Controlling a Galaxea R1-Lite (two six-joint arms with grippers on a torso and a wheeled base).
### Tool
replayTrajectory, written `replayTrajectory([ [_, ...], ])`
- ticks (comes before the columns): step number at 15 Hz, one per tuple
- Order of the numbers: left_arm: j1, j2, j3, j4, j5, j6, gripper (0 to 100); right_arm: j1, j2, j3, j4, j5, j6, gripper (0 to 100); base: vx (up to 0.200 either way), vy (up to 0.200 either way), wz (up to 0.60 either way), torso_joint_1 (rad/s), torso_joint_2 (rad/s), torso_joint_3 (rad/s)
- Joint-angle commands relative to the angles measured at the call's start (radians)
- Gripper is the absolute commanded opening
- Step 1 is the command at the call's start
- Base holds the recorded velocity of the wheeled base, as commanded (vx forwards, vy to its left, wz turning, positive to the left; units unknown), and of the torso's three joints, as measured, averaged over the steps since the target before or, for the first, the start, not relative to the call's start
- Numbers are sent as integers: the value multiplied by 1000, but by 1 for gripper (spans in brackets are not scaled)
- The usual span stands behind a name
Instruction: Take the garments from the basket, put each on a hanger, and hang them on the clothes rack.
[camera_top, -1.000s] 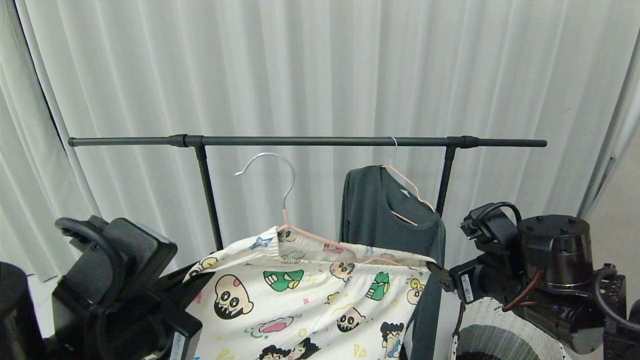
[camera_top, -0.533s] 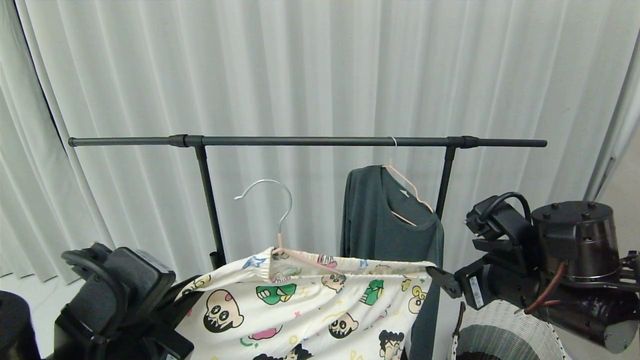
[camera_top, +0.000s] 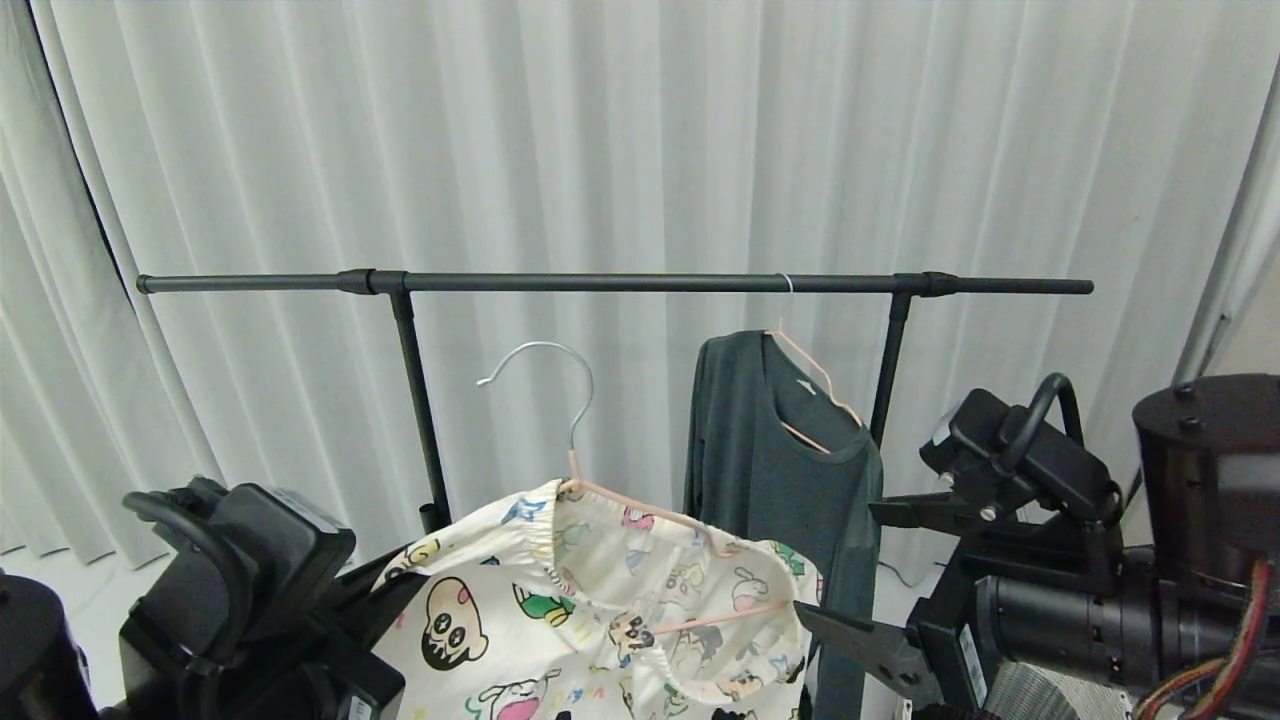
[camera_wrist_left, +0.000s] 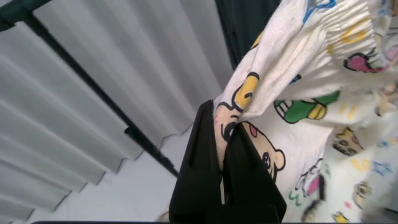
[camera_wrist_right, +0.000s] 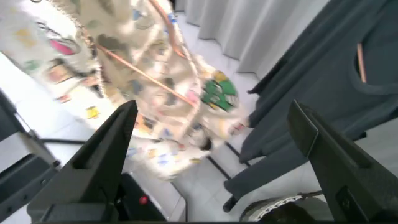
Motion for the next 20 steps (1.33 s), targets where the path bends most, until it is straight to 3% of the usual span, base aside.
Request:
replayTrajectory([
  [1,-51,0,1,-10,-5,-20,0,4,17,-57,40,27,-5,100,0,0,0,0,0,0],
  [4,-126,-4,10,-22,-8,-27,0,2,71,-143,116,137,-80,100,0,0,0,0,0,0],
  [6,-173,-6,19,-65,-19,-23,0,2,131,-188,156,151,-148,100,0,0,0,0,0,0],
  [10,-207,-18,28,-71,-31,-17,0,-1,175,-206,188,239,-204,100,0,0,0,0,0,0],
  [13,-212,-27,35,-71,-64,-7,0,-1,169,-223,254,294,-214,100,0,0,0,0,0,0],
  [19,-215,-27,24,-73,-64,-4,0,1,169,-222,277,315,-212,100,0,0,0,0,0,0],
  [20,-215,-27,24,-79,-64,-4,0,1,171,-222,280,315,-212,0,0,0,0,0,0,0],
])
